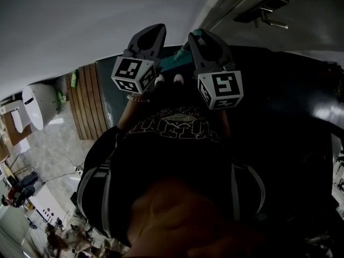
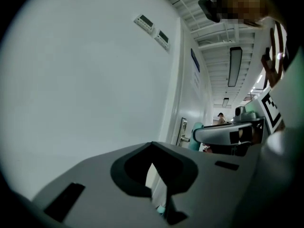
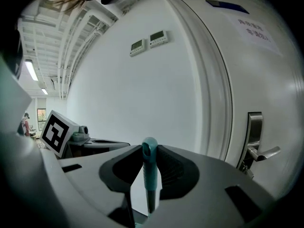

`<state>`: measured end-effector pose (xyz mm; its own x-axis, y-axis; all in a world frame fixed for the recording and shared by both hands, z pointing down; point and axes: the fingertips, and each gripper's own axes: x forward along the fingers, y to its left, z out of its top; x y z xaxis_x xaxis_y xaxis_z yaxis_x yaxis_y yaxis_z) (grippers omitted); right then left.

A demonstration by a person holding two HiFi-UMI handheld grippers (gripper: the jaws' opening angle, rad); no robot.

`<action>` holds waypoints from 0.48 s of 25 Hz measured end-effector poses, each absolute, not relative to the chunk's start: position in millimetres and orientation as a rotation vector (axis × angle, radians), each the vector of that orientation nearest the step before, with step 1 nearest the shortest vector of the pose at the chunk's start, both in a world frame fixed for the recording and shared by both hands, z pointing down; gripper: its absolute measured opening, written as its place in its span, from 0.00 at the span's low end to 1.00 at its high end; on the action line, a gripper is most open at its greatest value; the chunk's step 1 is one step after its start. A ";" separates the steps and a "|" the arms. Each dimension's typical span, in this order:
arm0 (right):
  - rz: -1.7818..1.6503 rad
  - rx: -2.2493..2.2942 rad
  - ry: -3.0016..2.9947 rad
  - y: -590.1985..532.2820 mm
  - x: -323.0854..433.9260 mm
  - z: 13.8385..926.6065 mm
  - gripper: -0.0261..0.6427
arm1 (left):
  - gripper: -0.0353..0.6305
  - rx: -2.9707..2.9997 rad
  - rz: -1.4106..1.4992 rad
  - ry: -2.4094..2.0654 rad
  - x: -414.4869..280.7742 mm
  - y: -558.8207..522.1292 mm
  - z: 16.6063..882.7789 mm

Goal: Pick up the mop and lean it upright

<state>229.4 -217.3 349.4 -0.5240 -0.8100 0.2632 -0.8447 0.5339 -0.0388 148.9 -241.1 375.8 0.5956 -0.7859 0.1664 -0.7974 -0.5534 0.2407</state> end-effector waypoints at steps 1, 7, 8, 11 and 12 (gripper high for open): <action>0.237 1.386 -2.566 -218.0 228.5 350.4 0.19 | 0.11 2.527 0.055 -1.317 147.1 -240.4 376.2; 0.202 1.274 -2.627 -219.8 210.5 355.1 0.19 | 0.11 2.462 0.027 -1.460 128.2 -234.8 377.0; 0.195 1.258 -2.634 -220.0 207.6 355.0 0.19 | 0.11 2.452 0.021 -1.481 124.0 -233.9 376.7; 0.185 1.226 -2.646 -219.2 198.3 353.8 0.19 | 0.11 2.421 0.006 -1.524 108.4 -228.9 376.4; 0.184 1.219 -2.649 -218.7 194.0 353.1 0.19 | 0.11 2.414 0.002 -1.536 101.5 -226.9 375.7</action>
